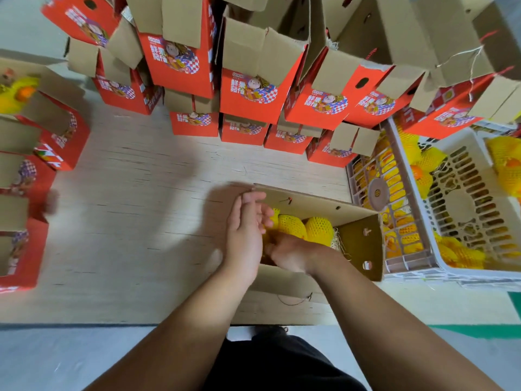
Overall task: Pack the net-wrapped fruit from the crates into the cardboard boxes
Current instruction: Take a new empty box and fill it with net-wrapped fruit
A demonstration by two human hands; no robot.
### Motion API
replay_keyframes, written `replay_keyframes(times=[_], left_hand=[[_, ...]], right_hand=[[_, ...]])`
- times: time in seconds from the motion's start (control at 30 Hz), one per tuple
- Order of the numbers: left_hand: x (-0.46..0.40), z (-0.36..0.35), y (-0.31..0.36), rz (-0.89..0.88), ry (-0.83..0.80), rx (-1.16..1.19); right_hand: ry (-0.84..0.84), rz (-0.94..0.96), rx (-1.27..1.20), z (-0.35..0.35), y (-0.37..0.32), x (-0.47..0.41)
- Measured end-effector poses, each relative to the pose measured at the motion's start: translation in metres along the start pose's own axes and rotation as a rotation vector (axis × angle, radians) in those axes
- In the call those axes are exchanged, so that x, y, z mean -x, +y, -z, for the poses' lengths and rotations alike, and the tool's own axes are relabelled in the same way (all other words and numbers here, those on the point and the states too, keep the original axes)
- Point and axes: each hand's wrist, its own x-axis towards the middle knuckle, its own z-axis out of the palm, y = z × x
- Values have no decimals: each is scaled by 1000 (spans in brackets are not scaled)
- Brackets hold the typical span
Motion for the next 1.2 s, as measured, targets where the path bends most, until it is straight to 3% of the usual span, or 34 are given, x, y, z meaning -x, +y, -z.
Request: replay_keyframes(times=[0.17, 0.27, 0.4, 0.57, 0.8, 1.2], left_hand=[[29, 15, -7, -65, -73, -15], [32, 17, -7, -87, -79, -31], [29, 8, -9, -127, -71, -133], [18, -1, -16, -130, -124, -284], [-16, -39, -19, -83, -272, -597], [2, -247, -61, -289, -531, -689]], right_hand=[[-26, 10, 249, -22, -3, -20], [56, 14, 393, -38, -1, -26], [104, 30, 374, -34, -13, -22], [165, 251, 231, -15, -11, 3], [523, 250, -269, 19, 43, 44], [1035, 236, -486, 99, 205, 83]])
